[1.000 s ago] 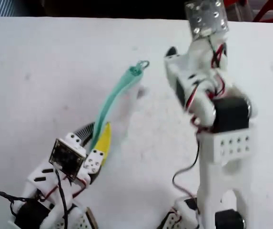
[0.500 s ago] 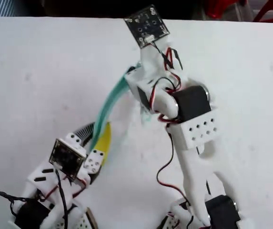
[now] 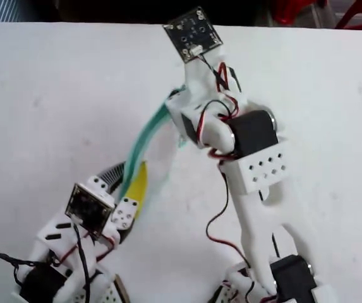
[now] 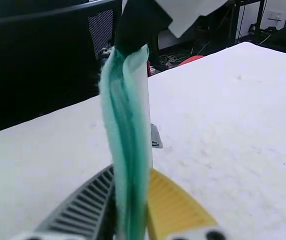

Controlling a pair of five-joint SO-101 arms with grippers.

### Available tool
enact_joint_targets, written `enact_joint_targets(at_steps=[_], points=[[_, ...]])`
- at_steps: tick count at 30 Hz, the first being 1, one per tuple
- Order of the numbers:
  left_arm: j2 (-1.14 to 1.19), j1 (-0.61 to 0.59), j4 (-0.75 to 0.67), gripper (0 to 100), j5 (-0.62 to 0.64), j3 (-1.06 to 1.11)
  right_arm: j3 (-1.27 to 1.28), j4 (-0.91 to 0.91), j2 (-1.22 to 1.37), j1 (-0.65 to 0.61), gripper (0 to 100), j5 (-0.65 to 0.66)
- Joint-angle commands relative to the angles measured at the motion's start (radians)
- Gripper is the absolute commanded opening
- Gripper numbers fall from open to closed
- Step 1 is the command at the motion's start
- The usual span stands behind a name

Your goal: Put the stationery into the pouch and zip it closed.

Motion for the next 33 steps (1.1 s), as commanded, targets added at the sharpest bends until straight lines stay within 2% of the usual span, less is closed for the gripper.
enact_joint_targets(at_steps=[1,5,11,16,21,26,33], points=[[0.002,0.012,0.008,2,-0.005,0.008,-0.011,-0.016,0.050,0.062,34.1,0.002],[0.002,0.010,0.008,2,-0.006,0.008,-0.086,0.084,-0.018,0.036,34.1,-0.003],[0.002,0.012,0.005,2,-0.005,0.008,-0.284,0.214,-0.151,-0.091,34.0,-0.021],[0.002,0.012,0.002,2,-0.005,0.018,-0.284,0.289,-0.151,-0.208,34.3,-0.244],[0.002,0.012,0.000,2,-0.005,0.031,-0.284,0.292,-0.151,-0.223,34.3,-0.331],[0.002,0.012,0.000,2,-0.005,0.031,-0.278,0.226,-0.150,-0.219,34.4,-0.502],[0.002,0.012,0.000,2,-0.006,0.029,-0.278,0.217,-0.061,-0.303,34.4,-0.563]])
